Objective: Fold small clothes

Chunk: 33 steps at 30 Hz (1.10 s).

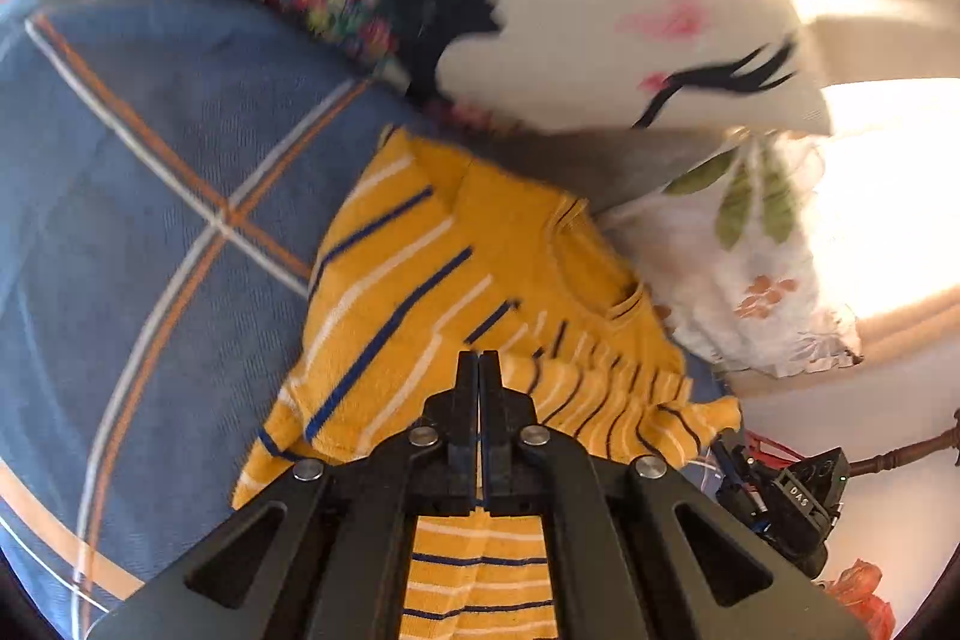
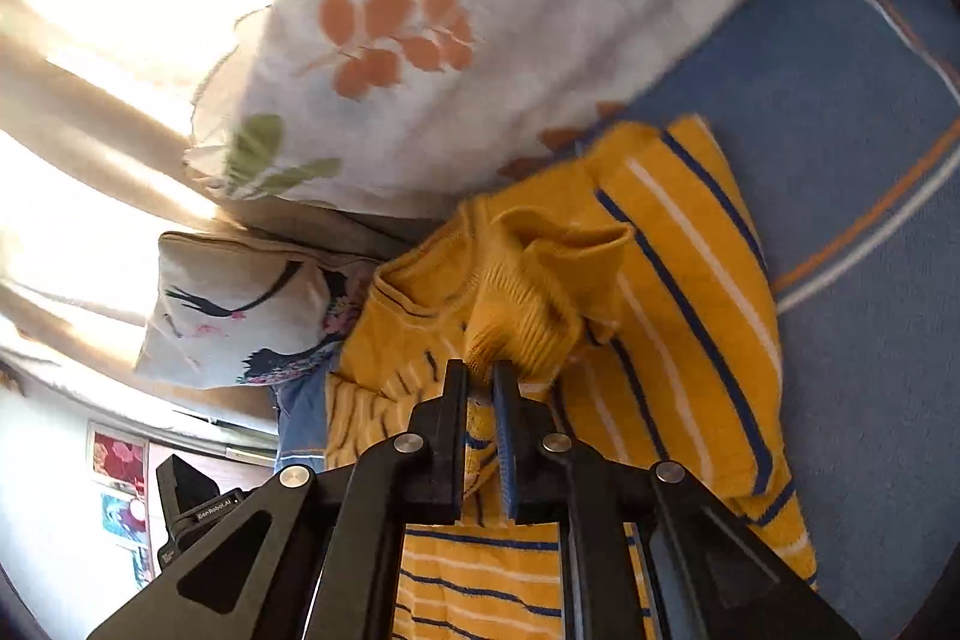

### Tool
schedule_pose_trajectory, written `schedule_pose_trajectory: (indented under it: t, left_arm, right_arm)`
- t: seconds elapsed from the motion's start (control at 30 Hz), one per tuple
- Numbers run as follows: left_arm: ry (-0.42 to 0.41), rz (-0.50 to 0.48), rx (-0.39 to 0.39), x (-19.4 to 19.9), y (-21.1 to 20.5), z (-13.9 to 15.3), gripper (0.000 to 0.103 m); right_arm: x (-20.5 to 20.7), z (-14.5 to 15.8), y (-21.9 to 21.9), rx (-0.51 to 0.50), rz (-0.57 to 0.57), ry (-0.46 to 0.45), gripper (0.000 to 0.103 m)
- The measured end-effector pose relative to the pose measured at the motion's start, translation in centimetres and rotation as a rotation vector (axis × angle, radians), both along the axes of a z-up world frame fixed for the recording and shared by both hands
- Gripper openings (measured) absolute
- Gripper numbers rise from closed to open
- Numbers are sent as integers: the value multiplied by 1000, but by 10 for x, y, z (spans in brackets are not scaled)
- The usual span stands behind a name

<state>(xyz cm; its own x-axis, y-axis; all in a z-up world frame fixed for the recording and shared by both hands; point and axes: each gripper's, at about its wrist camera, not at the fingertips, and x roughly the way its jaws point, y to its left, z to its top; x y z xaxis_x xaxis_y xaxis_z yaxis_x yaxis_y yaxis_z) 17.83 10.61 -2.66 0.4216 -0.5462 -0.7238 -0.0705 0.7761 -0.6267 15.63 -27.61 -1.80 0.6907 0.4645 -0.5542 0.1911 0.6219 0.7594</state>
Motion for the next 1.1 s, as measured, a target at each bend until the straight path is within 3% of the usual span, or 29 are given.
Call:
schedule_pose_trajectory:
  t: [0.1,0.2,0.3,0.33,0.4,0.47,0.53,0.67,0.8,0.93,0.97,1.03,1.07,1.1]
  left_arm:
    - [-18,-20,5,-5,5,8,0]
    - [7,-49,65,-1,-1,0,0]
    - [32,-77,78,4,-8,-10,0]
    - [39,-84,89,7,-11,-15,0]
    - [50,-91,130,11,-18,-24,0]
    - [73,-94,199,12,-25,-36,1]
    - [118,-87,240,9,-28,-48,1]
    - [156,-87,214,-1,-26,-62,1]
    - [136,-90,210,-6,-24,-61,1]
    - [135,-78,158,-8,-14,-65,1]
    - [133,-78,147,-9,-12,-67,1]
    - [130,-80,132,-10,-8,-68,1]
    - [129,-82,125,-10,-6,-69,1]
    - [128,-84,122,-10,-4,-68,1]
  right_arm:
    - [-9,25,-4,-60,-7,-53,10]
    - [-22,14,-2,-144,-15,15,11]
    - [-30,0,9,-228,-2,71,12]
    - [-29,1,17,-255,23,62,13]
    - [-22,9,34,-302,89,24,38]
    - [-8,18,55,-327,164,-14,46]
    - [15,23,82,-332,265,-38,48]
    - [64,12,141,-367,468,-37,50]
    - [106,-20,190,-399,614,49,50]
    - [122,-47,223,-581,687,112,50]
    - [122,-48,230,-625,713,103,49]
    - [119,-46,240,-673,769,99,18]
    - [119,-46,243,-674,801,112,7]
    - [120,-44,245,-686,805,115,7]
